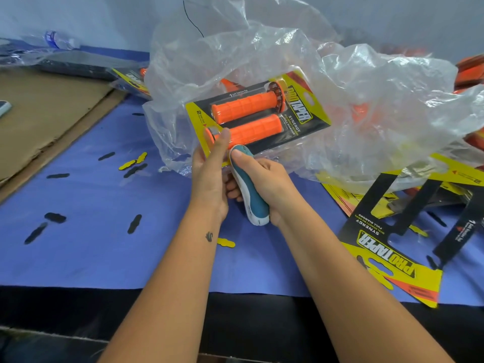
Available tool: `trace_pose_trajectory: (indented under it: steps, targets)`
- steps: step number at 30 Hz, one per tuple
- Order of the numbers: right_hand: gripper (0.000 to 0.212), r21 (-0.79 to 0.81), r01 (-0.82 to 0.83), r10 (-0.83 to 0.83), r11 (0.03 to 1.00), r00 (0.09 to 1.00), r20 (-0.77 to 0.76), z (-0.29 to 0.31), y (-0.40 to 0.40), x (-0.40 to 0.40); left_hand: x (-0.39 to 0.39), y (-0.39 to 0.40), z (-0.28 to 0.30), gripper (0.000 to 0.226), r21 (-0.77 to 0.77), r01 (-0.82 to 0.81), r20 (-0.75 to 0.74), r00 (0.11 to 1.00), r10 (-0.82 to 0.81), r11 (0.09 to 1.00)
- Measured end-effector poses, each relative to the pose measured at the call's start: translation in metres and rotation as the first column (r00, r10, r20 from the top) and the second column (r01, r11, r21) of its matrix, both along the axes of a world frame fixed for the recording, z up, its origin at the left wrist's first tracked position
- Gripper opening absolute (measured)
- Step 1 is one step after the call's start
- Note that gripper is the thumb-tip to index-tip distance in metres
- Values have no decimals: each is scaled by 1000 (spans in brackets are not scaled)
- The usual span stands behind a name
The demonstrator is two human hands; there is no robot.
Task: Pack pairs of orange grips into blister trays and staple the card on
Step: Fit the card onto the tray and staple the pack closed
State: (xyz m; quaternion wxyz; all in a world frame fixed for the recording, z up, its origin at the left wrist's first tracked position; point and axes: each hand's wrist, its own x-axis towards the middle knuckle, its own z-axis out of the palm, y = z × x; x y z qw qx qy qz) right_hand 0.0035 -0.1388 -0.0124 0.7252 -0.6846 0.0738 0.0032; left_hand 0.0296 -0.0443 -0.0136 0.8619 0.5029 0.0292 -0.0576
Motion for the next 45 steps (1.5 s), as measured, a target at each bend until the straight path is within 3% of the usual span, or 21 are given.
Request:
trace_pose_trajectory:
  steps: [6,13,17,22,26,29,34,37,40,43,45]
  targets:
    - [52,-3,31,-31,1000,999,-11,0,-1,3,-2,0,2,70,20,11,78,997,-13,1000]
    - [42,5,21,-21,1000,1000,3,5,2,1,0,-2,-3,38,-20,-89,93,992,90,996]
    - [32,8,36,-36,999,999,11,5,7,1,1,-1,-5,31,-35,-111,82,990,113,993]
    - [42,35,42,-42,998,999,4,3,4,1,0,-2,-4,41,-42,-53,83,995,56,998]
    - [49,35,-25,24,999,1000,19,0,-6,-4,1,-2,-3,53,-20,65,-33,997,-65,998]
    - [49,32,-51,51,998,999,6,-2,-15,-8,4,2,-3,30,-147,-65,-49,997,58,987]
    - [52,99,27,-28,995,1000,10,4,-40,-11,10,15,-5,2,-409,-316,-186,947,261,856]
    - [48,93,-45,43,995,999,18,4,-53,-13,14,18,-9,9,-408,-367,-253,925,283,836]
    - [45,112,-220,221,969,975,3,0,-63,-20,18,17,-11,12,-347,-407,-275,905,323,845]
    - [50,313,-447,432,838,894,117,-1,-70,-28,20,19,-12,14,-296,-464,-287,877,386,835]
    - [60,418,-496,430,762,868,247,0,-73,-31,21,24,-10,17,-236,-517,-280,847,452,823]
